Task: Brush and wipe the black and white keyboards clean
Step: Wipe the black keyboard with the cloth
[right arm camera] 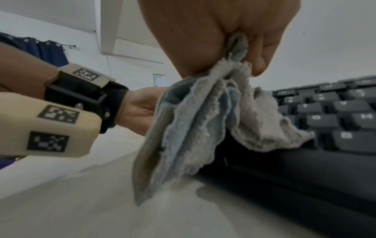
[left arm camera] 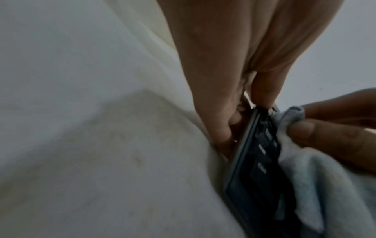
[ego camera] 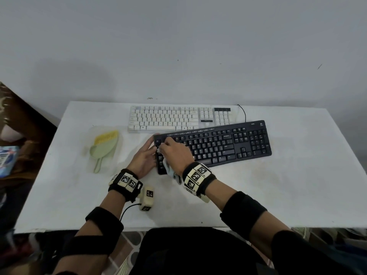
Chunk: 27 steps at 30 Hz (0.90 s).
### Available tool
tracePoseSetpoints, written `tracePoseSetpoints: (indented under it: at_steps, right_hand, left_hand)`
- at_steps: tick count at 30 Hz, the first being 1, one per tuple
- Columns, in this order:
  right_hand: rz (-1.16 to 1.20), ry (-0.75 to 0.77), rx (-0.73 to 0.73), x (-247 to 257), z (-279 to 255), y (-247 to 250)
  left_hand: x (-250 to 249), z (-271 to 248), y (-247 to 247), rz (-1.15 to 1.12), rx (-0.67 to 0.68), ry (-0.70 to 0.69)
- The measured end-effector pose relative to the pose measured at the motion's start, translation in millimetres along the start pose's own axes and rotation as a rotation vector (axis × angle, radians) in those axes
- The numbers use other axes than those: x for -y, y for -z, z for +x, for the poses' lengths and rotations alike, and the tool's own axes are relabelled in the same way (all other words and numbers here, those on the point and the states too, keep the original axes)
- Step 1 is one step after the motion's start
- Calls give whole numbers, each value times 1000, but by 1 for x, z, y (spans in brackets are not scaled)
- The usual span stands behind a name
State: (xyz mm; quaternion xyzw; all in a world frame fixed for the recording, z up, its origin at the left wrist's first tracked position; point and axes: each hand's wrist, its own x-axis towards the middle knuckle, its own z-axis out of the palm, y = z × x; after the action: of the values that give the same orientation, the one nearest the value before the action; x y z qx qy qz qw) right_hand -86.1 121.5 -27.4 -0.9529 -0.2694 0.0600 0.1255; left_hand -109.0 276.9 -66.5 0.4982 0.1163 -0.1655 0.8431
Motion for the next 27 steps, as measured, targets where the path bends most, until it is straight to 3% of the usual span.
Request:
tracePoseSetpoints:
  at_steps: [4,11,17,24,27]
  right_hand:
    - [-37,0,9,-6,-7,12]
    - [16,-203,-119,-42,-26,17]
    - [60,-113,-170,-24,-16,12]
    - [108,-235,-237,-62,-42,12]
    - [167,-218,-283,-63,-44,15]
  left_hand:
    - [-9,-2,-3,53,-51,26]
    - [-2,3,-32,-120,-219,-35]
    - [7,2,-48,-115,-330,-141]
    - [8,1,-55,-38,-357,-192]
    - [7,-1,-60,-85,-367,-224]
